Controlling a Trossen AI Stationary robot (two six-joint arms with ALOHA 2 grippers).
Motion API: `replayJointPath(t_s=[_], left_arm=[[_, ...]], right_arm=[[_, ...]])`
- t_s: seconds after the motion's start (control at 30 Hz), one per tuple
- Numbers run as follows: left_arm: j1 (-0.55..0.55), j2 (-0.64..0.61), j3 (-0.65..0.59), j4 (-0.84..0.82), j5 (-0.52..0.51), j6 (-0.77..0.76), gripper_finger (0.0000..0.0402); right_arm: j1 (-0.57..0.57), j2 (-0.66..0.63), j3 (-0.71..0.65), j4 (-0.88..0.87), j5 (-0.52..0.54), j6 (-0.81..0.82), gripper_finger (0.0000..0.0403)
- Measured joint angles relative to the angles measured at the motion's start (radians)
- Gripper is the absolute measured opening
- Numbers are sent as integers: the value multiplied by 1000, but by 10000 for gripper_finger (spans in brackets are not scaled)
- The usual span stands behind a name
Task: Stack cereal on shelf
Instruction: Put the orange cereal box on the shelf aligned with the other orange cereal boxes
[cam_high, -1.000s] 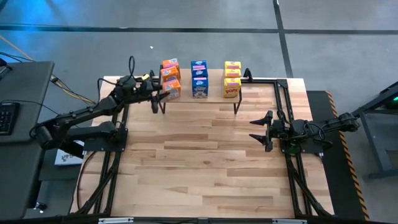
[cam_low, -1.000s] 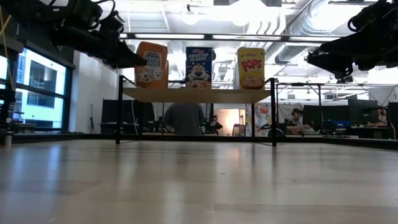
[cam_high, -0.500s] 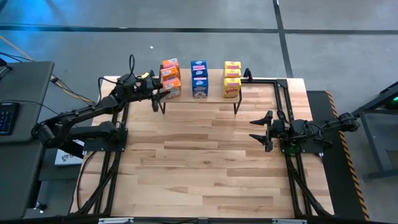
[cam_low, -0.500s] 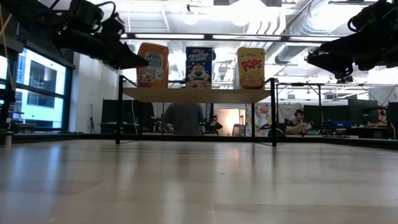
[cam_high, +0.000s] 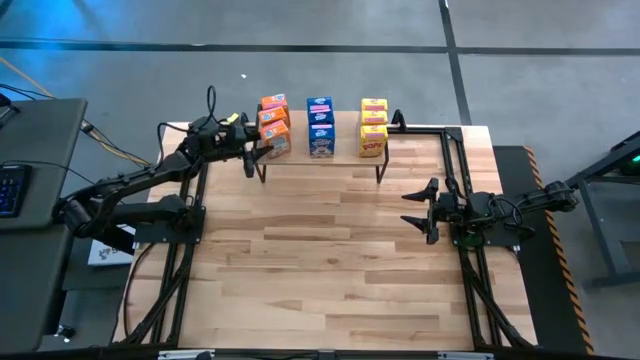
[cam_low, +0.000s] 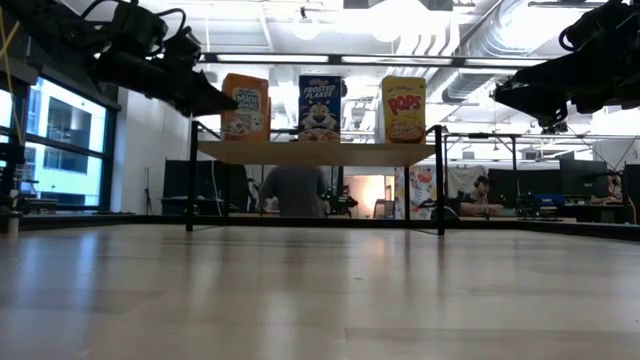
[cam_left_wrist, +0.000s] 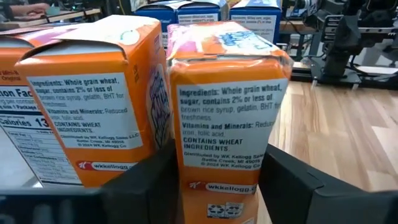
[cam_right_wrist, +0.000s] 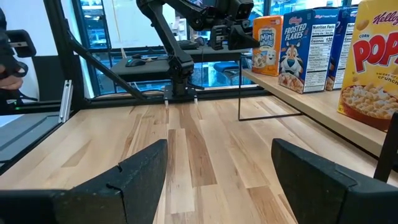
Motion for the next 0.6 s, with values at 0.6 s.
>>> replayJointPath(t_s=[0.6], left_arm=[[-25, -33, 0, -33, -76, -78, 278]], right_arm=[[0, 0, 0, 0, 1, 0, 279]])
